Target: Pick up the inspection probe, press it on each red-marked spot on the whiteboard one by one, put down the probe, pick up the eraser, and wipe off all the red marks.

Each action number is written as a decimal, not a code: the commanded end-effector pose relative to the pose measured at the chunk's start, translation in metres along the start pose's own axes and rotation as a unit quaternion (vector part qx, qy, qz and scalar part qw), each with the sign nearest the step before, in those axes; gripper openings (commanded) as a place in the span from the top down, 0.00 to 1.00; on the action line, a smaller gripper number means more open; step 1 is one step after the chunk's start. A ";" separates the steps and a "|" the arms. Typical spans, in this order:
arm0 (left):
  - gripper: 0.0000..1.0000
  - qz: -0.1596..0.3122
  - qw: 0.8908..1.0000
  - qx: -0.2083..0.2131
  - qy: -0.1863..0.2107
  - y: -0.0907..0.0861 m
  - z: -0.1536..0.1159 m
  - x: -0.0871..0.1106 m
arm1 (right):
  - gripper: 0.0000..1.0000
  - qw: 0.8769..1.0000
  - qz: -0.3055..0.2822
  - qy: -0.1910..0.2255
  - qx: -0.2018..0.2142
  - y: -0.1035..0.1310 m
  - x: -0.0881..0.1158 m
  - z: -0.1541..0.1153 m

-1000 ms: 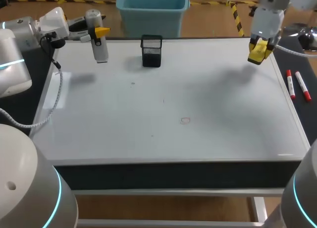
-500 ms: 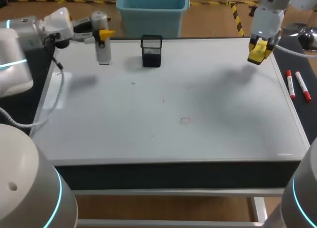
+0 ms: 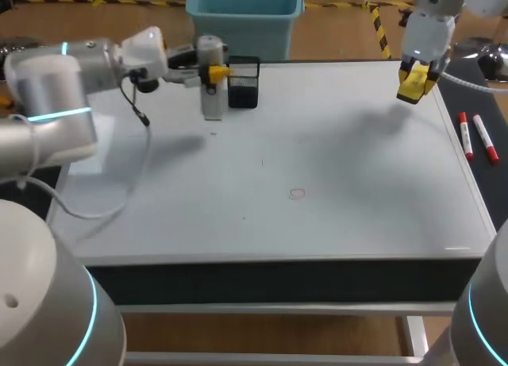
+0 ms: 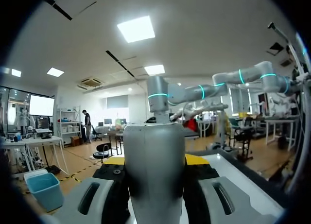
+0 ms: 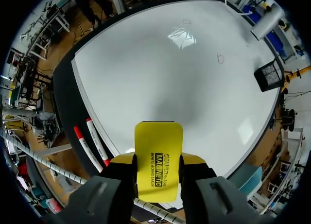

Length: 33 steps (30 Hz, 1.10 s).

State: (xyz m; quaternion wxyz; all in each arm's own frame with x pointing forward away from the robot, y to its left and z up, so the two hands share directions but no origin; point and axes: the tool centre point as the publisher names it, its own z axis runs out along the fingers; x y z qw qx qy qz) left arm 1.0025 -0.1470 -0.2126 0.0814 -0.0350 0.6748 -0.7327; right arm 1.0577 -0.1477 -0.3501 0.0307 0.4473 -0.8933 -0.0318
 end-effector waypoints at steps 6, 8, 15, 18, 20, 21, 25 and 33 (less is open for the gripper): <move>1.00 -0.006 1.000 -0.001 -0.026 0.011 0.057 0.018 | 1.00 1.000 -0.001 0.002 -0.001 -0.002 0.000 -0.001; 1.00 -0.012 1.000 -0.013 -0.020 0.015 0.072 0.021 | 1.00 1.000 -0.001 0.002 -0.001 -0.002 0.000 -0.001; 1.00 -0.014 0.999 -0.029 0.010 0.031 0.114 0.024 | 1.00 1.000 -0.001 0.002 -0.001 -0.002 0.000 -0.001; 1.00 -0.016 0.999 -0.034 0.015 0.035 0.127 0.024 | 1.00 1.000 -0.001 0.002 -0.001 -0.002 0.000 -0.001; 1.00 -0.021 0.999 -0.025 0.014 0.038 0.134 0.026 | 1.00 1.000 -0.001 0.002 -0.001 -0.002 0.000 -0.001; 1.00 -0.020 0.999 -0.026 0.015 0.040 0.137 0.026 | 1.00 1.000 -0.001 0.002 -0.001 -0.002 0.000 -0.001; 1.00 -0.016 1.000 -0.004 0.022 0.046 0.148 0.027 | 1.00 1.000 -0.001 0.002 -0.001 -0.002 0.000 -0.001; 1.00 -0.014 0.999 0.013 0.036 0.051 0.159 0.028 | 1.00 1.000 -0.001 0.002 -0.001 -0.002 0.000 -0.001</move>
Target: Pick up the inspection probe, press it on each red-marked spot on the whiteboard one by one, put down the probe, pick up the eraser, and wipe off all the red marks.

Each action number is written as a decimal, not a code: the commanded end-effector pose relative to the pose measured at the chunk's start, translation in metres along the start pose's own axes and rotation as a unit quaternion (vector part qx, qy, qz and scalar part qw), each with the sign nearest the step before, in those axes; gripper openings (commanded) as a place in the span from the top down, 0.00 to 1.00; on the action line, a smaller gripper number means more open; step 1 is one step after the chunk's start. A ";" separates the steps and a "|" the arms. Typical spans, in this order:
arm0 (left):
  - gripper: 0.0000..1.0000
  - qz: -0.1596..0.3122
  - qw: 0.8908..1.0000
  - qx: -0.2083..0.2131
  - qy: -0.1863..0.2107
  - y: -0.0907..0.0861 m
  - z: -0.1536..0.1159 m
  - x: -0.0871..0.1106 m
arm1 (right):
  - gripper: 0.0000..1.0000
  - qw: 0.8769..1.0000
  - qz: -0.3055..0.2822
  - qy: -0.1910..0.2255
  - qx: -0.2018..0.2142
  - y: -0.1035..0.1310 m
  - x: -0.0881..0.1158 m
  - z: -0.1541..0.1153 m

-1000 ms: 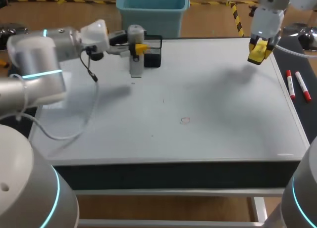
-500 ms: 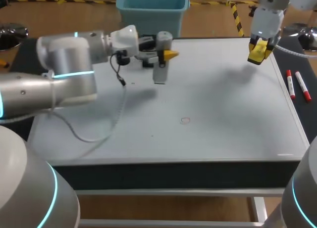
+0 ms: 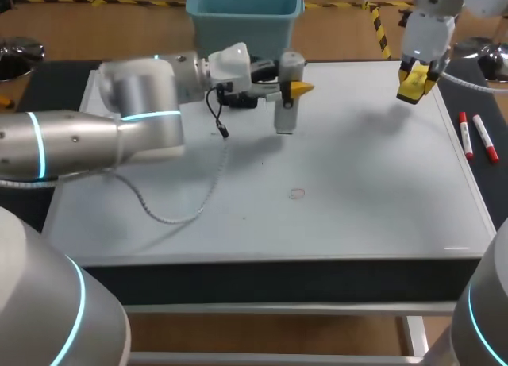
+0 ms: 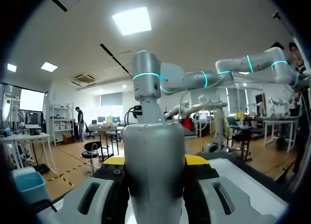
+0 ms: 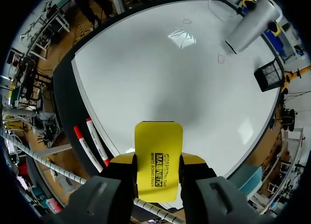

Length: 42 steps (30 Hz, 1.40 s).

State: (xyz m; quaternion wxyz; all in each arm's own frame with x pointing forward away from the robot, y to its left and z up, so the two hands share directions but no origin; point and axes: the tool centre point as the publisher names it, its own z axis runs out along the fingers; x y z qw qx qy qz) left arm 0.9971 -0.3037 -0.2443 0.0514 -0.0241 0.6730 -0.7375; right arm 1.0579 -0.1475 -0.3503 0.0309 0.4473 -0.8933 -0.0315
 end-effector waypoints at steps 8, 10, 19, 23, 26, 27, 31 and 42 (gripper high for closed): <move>1.00 0.001 1.000 0.015 0.017 0.010 0.016 -0.003 | 1.00 1.000 -0.001 0.002 -0.001 -0.002 0.000 -0.001; 1.00 0.002 1.000 0.017 0.019 0.011 0.017 -0.003 | 1.00 1.000 -0.001 0.002 -0.001 -0.002 0.000 -0.001; 1.00 0.001 0.999 0.019 0.029 0.017 0.030 0.000 | 1.00 1.000 -0.001 0.002 -0.001 -0.002 0.000 -0.001; 1.00 0.000 0.999 0.018 0.035 0.022 0.032 0.002 | 1.00 1.000 -0.001 0.002 -0.001 -0.002 0.000 -0.001; 1.00 -0.001 0.999 0.015 0.040 0.026 0.033 0.003 | 1.00 1.000 -0.001 0.002 -0.001 -0.002 0.000 -0.001; 1.00 -0.001 0.999 0.014 0.041 0.027 0.033 0.003 | 1.00 1.000 -0.001 0.002 -0.001 -0.002 0.000 -0.001; 1.00 -0.001 0.999 0.007 0.044 0.028 0.033 0.005 | 1.00 1.000 -0.001 0.002 -0.001 -0.002 0.000 -0.001; 1.00 0.000 0.999 -0.007 0.049 0.033 0.027 0.006 | 1.00 1.000 -0.001 0.002 -0.001 -0.002 0.000 -0.001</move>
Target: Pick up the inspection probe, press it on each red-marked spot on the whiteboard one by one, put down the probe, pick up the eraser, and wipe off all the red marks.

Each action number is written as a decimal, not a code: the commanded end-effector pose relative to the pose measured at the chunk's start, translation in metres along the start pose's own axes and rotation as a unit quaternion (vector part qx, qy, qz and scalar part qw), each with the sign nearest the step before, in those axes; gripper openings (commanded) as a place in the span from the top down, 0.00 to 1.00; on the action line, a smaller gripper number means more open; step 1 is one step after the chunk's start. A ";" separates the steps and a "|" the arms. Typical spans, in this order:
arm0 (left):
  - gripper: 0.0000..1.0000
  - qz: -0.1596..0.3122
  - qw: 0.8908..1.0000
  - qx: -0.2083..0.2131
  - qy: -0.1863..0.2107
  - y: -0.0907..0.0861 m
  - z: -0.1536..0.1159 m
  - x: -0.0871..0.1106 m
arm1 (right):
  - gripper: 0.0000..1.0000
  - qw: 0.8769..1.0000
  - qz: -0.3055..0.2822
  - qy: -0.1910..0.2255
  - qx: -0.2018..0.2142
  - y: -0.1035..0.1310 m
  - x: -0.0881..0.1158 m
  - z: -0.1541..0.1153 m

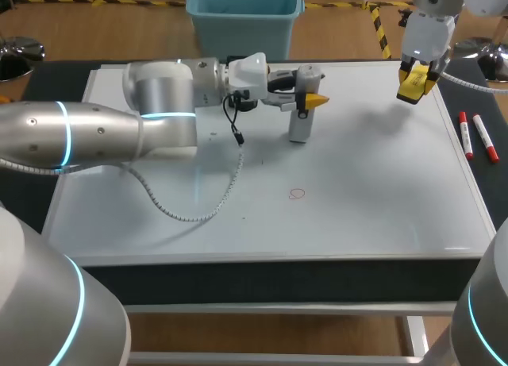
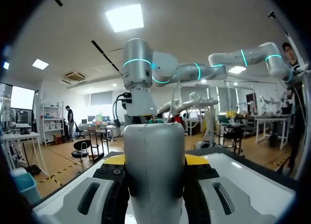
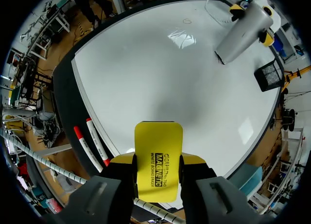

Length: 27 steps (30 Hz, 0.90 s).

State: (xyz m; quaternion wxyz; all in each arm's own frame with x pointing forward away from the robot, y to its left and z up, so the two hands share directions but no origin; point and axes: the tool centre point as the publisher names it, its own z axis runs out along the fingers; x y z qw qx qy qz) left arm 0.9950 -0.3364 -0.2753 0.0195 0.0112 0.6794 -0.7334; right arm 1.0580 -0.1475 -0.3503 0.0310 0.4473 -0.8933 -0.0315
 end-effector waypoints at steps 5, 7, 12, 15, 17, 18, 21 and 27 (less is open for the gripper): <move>1.00 -0.003 1.000 0.000 0.001 0.004 -0.004 0.000 | 1.00 1.000 -0.001 0.002 -0.001 -0.002 0.000 -0.001; 1.00 -0.004 1.000 -0.001 0.002 0.005 -0.004 0.000 | 1.00 1.000 -0.001 0.002 -0.001 -0.002 0.000 -0.001; 1.00 -0.006 1.000 0.001 0.007 0.008 -0.005 0.001 | 1.00 1.000 -0.001 0.002 -0.001 -0.002 0.000 -0.001; 1.00 -0.007 1.000 0.001 0.006 0.009 -0.005 0.000 | 1.00 1.000 -0.001 0.002 -0.001 -0.002 0.000 -0.001; 1.00 -0.007 1.000 0.000 0.007 0.009 -0.005 0.000 | 1.00 1.000 -0.001 0.002 -0.001 -0.002 0.000 -0.001; 1.00 -0.006 1.000 0.000 0.007 0.008 -0.005 0.000 | 1.00 1.000 -0.001 0.002 -0.001 -0.002 0.000 -0.001; 1.00 -0.005 1.000 0.000 0.008 0.008 -0.006 0.000 | 1.00 1.000 -0.001 0.002 -0.001 -0.002 0.000 -0.001; 1.00 -0.005 1.000 -0.001 0.007 0.007 -0.006 0.000 | 1.00 1.000 -0.001 0.002 -0.001 -0.002 0.000 -0.001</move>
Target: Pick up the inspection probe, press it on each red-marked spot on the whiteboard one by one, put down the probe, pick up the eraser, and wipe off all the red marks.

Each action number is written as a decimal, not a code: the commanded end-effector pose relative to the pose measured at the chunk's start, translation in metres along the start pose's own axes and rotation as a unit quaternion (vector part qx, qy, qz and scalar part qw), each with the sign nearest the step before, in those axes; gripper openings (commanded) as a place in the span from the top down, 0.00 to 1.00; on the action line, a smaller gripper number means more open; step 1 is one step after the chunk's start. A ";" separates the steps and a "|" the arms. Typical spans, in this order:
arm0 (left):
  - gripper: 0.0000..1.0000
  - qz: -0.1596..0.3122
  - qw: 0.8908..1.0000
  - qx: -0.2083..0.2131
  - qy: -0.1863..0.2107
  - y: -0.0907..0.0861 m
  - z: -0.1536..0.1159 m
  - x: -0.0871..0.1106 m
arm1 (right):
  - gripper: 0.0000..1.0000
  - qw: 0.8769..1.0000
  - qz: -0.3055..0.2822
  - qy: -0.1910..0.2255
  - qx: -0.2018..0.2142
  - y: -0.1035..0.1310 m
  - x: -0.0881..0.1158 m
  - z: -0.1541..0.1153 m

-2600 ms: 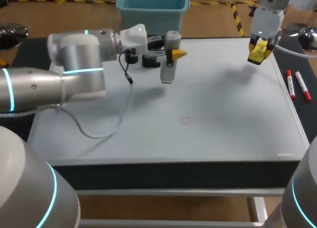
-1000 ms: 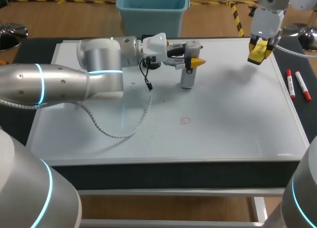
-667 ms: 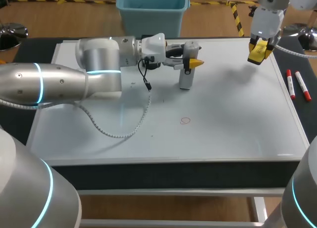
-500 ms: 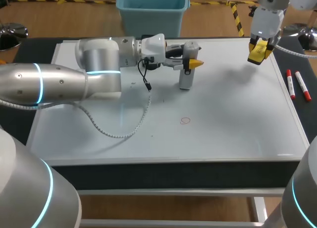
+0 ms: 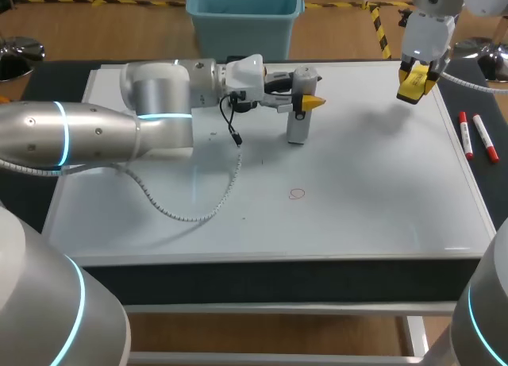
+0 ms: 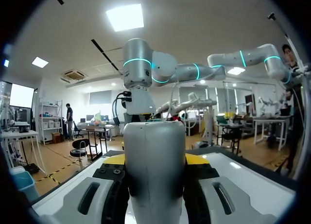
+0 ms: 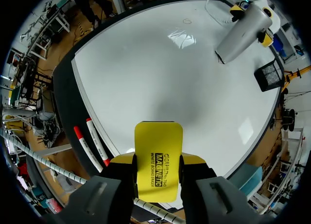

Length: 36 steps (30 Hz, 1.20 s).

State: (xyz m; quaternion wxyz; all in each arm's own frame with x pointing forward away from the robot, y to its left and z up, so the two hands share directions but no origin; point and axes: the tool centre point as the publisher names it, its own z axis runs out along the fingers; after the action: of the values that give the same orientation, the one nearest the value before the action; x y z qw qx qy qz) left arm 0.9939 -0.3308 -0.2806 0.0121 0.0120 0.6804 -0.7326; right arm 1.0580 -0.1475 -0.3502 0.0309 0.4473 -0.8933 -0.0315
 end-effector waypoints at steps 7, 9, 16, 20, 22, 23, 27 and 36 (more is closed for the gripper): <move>1.00 0.008 1.000 0.006 -0.002 -0.007 0.000 -0.002 | 1.00 1.000 -0.001 0.002 -0.001 -0.002 0.000 -0.001; 1.00 0.012 1.000 0.012 -0.004 -0.015 -0.002 -0.003 | 1.00 1.000 -0.001 0.002 -0.001 -0.002 0.000 -0.001; 1.00 0.020 0.999 0.027 -0.014 -0.047 -0.030 -0.005 | 1.00 1.000 -0.001 0.002 -0.001 -0.002 0.000 -0.001; 1.00 0.025 0.998 0.038 -0.034 -0.060 -0.062 -0.006 | 1.00 1.000 -0.001 0.002 -0.001 -0.002 0.000 -0.001; 1.00 0.027 0.998 0.039 -0.039 -0.064 -0.080 -0.006 | 1.00 1.000 -0.001 0.002 -0.001 -0.002 0.000 -0.001; 1.00 0.027 0.998 0.041 -0.043 -0.066 -0.089 -0.006 | 1.00 1.000 -0.001 0.002 -0.001 -0.002 0.000 -0.001; 1.00 0.027 0.996 0.043 -0.069 -0.067 -0.125 -0.004 | 1.00 1.000 -0.001 0.002 -0.001 -0.002 0.000 -0.001; 1.00 0.029 0.991 0.040 -0.121 -0.077 -0.204 0.001 | 1.00 1.000 -0.001 0.002 -0.001 -0.002 0.000 -0.001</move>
State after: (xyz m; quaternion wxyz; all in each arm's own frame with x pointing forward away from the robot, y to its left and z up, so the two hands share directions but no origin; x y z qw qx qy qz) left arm 1.0073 -0.1654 -0.2246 0.0931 -0.0332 0.6440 -0.7586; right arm 1.0580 -0.1475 -0.3503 0.0309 0.4473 -0.8933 -0.0315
